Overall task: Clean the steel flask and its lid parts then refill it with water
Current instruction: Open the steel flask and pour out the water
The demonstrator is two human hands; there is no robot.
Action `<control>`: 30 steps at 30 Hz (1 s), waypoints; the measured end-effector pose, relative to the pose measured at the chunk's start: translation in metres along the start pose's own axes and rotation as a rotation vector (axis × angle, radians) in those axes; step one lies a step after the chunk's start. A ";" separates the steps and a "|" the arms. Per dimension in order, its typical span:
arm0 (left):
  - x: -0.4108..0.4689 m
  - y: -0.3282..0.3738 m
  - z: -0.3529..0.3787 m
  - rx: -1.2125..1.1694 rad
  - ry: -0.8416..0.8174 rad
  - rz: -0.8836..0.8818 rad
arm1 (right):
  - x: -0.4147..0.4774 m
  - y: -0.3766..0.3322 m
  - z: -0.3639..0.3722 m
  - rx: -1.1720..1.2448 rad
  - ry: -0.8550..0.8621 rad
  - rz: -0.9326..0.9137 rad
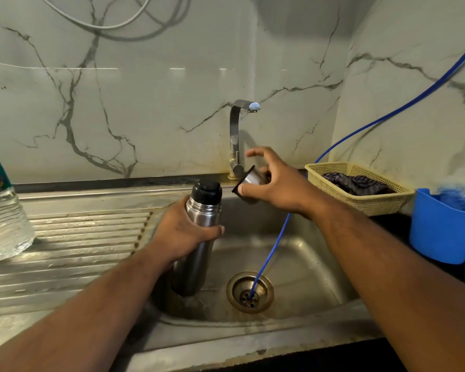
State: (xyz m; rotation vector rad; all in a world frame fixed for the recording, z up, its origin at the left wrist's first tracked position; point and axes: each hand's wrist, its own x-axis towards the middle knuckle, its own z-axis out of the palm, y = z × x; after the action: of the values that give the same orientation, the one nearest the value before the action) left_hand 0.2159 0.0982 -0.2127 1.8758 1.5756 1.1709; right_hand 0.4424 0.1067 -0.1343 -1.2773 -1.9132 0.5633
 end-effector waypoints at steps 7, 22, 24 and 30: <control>0.000 -0.001 -0.005 -0.067 0.034 -0.045 | -0.007 0.037 0.062 -0.171 -0.401 0.158; 0.000 0.003 -0.007 -0.137 0.062 -0.079 | -0.018 0.073 0.136 -0.515 -0.934 0.325; 0.000 0.003 -0.006 -0.149 0.075 -0.075 | -0.018 0.071 0.136 -0.461 -0.947 0.354; 0.000 0.002 -0.006 -0.108 0.083 -0.053 | -0.004 0.038 0.079 -0.436 -0.397 0.096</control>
State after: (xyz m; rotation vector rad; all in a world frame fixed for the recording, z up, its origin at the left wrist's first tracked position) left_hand 0.2123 0.0970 -0.2082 1.7272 1.5631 1.2979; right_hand 0.4031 0.1223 -0.2109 -1.6315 -2.4072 0.4893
